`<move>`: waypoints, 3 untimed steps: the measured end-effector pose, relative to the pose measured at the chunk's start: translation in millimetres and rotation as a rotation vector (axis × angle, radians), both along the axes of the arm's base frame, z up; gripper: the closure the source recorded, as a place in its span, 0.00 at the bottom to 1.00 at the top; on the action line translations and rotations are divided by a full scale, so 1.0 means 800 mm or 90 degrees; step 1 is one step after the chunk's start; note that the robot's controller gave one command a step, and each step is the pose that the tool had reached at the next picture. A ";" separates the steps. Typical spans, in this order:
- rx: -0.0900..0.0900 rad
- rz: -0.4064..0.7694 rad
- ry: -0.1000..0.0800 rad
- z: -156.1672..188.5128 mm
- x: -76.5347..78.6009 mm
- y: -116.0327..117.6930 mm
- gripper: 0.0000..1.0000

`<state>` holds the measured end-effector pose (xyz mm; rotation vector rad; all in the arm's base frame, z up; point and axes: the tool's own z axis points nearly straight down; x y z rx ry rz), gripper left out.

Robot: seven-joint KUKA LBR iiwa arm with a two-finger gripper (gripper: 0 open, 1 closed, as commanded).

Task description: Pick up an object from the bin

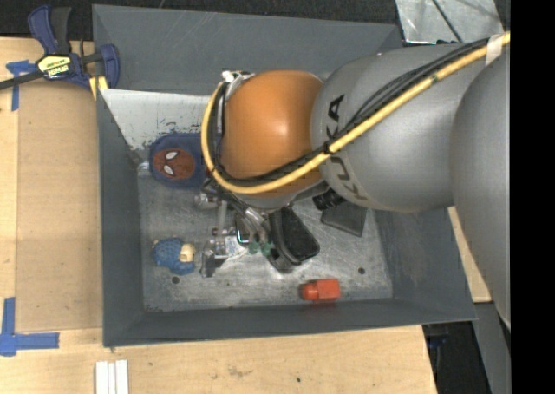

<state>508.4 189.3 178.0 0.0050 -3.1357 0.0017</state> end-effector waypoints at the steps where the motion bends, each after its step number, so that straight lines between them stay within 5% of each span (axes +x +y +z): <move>1: 0.001 0.163 -0.002 -0.119 -0.012 0.001 0.00; 2: 0.003 0.410 -0.012 -0.130 0.003 0.027 0.00; 3: 0.004 0.408 -0.019 -0.127 0.007 0.028 1.00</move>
Offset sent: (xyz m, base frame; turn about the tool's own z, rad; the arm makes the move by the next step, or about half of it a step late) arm -0.0091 0.0017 -0.0931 -0.2552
